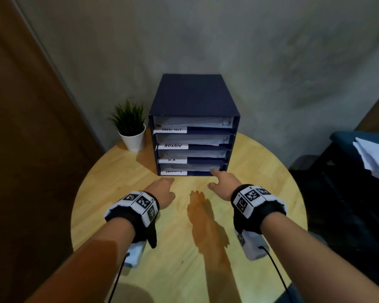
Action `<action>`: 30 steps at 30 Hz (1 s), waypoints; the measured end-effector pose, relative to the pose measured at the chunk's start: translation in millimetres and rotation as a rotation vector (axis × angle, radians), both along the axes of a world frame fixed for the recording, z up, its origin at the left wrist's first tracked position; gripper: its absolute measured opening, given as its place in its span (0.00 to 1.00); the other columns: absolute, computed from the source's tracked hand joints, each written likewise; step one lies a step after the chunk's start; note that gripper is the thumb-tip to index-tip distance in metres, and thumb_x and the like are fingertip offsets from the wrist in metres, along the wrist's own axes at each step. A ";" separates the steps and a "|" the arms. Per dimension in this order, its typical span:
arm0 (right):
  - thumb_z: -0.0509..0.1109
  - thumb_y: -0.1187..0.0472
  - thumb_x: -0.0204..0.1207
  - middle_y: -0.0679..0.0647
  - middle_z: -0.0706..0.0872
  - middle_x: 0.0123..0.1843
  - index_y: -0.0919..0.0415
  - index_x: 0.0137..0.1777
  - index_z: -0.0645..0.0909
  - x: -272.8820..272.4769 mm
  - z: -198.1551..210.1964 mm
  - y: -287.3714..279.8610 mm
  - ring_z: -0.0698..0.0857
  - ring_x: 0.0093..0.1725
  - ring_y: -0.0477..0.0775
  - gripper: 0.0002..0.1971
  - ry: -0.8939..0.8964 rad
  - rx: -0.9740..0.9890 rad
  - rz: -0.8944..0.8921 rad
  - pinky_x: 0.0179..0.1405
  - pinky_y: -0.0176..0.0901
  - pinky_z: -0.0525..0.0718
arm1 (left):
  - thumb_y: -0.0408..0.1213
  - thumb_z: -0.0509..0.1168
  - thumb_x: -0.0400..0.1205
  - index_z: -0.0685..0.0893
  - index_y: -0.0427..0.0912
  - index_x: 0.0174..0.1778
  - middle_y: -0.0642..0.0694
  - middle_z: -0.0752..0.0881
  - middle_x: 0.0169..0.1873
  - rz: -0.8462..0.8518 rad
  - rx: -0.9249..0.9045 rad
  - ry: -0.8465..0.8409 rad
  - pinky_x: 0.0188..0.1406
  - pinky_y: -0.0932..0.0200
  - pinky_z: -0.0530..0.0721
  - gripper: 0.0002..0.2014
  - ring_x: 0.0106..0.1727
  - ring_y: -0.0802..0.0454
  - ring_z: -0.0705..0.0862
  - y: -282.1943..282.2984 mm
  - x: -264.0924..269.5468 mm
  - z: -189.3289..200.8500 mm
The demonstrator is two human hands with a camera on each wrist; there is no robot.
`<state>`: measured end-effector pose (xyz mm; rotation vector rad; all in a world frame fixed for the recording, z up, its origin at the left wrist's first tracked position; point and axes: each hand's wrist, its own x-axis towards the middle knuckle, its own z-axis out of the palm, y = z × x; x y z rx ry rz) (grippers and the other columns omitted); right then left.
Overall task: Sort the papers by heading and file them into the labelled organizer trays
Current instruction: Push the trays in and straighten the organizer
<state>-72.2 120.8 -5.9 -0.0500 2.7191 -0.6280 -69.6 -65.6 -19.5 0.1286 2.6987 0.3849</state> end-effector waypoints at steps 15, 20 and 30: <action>0.57 0.57 0.85 0.65 0.79 0.70 0.67 0.74 0.72 93.1 98.3 3.5 0.79 0.68 0.64 0.21 0.140 0.106 0.084 0.64 0.51 0.79 | 0.36 0.55 0.85 0.69 0.37 0.76 0.37 0.75 0.72 -0.010 -0.027 0.156 0.67 0.52 0.77 0.22 0.71 0.40 0.76 4.4 78.6 105.4; 0.57 0.59 0.84 0.67 0.82 0.64 0.72 0.71 0.74 108.9 139.9 2.6 0.81 0.65 0.66 0.21 0.210 0.119 0.065 0.56 0.49 0.80 | 0.36 0.55 0.85 0.69 0.34 0.75 0.35 0.74 0.72 -0.042 -0.044 0.235 0.65 0.51 0.76 0.21 0.70 0.38 0.75 18.4 97.6 144.8; 0.59 0.60 0.83 0.66 0.81 0.69 0.70 0.69 0.77 145.1 187.4 10.7 0.80 0.67 0.65 0.20 0.295 0.124 0.049 0.65 0.51 0.79 | 0.37 0.55 0.85 0.62 0.37 0.80 0.37 0.68 0.78 -0.082 -0.060 0.337 0.72 0.49 0.74 0.26 0.76 0.40 0.71 32.5 134.9 196.6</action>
